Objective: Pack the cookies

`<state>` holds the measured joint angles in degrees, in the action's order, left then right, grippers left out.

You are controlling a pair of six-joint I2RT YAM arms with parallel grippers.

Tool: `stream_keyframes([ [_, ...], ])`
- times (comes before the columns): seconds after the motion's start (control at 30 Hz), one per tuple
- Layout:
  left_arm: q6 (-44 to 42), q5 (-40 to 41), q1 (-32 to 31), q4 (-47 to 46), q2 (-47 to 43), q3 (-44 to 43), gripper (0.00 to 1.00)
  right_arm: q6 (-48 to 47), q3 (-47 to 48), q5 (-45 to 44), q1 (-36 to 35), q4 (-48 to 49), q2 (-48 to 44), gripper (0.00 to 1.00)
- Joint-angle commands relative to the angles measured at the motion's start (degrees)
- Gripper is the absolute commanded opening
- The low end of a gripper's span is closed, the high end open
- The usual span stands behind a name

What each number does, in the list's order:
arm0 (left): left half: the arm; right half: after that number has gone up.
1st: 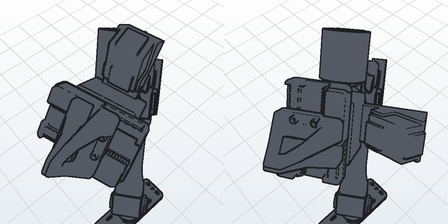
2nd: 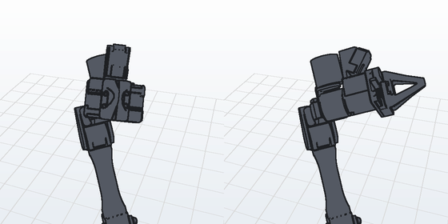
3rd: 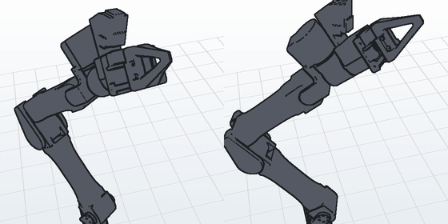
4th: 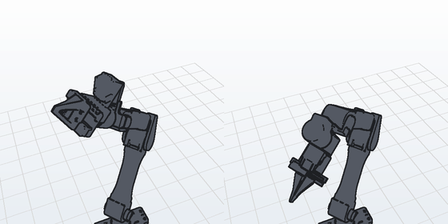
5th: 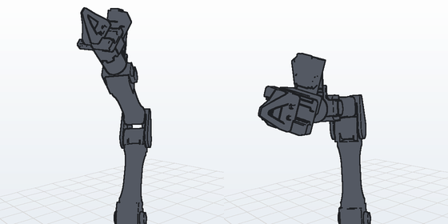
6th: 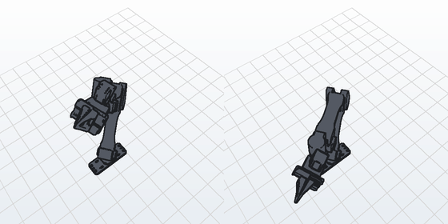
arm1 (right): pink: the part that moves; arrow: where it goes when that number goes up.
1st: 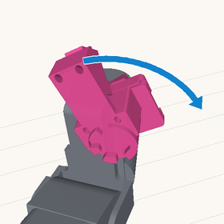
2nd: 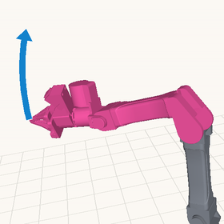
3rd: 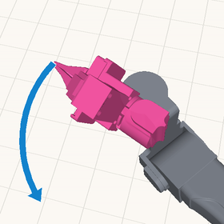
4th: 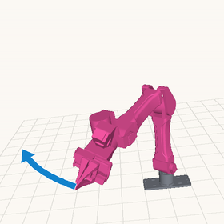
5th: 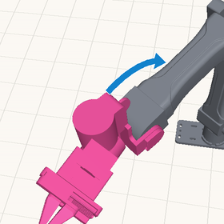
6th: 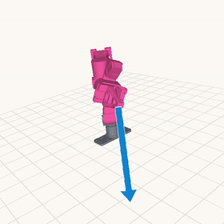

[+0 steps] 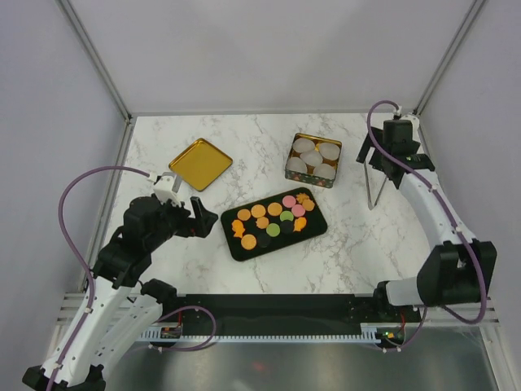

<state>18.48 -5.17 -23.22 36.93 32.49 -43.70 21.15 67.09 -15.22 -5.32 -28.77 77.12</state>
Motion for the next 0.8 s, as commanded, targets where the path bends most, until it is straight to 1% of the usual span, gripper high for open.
stream_keyframes([
  [0.0, 0.6, -1.6, -0.1, -1.7, -0.7, 0.0, 1.0, -0.8, 3.0, 0.3, 4.4, -1.5, 7.1, 0.98],
  [0.07, 0.6, -1.8, -0.1, -1.8, -0.9, 0.0, 1.0, -0.7, 3.7, 0.1, 5.0, -1.4, 11.5, 0.98],
  [0.23, 0.5, -2.0, -0.1, -1.9, -1.8, 0.1, 1.0, 0.0, 5.3, -1.0, 5.0, 0.5, 18.2, 0.98],
  [0.27, 0.5, -1.9, -0.1, -1.9, -2.0, 0.2, 1.0, 0.3, 5.7, -1.5, 5.1, 0.5, 20.8, 0.98],
  [0.37, 0.6, -1.3, -0.2, -1.9, -2.6, 0.2, 1.0, 0.6, 6.6, -1.0, 7.5, 0.5, 25.6, 0.98],
  [0.6, 0.6, -0.6, -0.7, -1.9, -3.0, 0.4, 1.0, -0.1, 7.6, 1.6, 8.5, 1.6, 31.4, 0.97],
  [0.77, 0.7, -0.5, -1.1, -1.9, -3.0, 0.5, 1.0, -0.7, 9.4, 2.9, 8.4, 1.5, 35.6, 0.93],
])
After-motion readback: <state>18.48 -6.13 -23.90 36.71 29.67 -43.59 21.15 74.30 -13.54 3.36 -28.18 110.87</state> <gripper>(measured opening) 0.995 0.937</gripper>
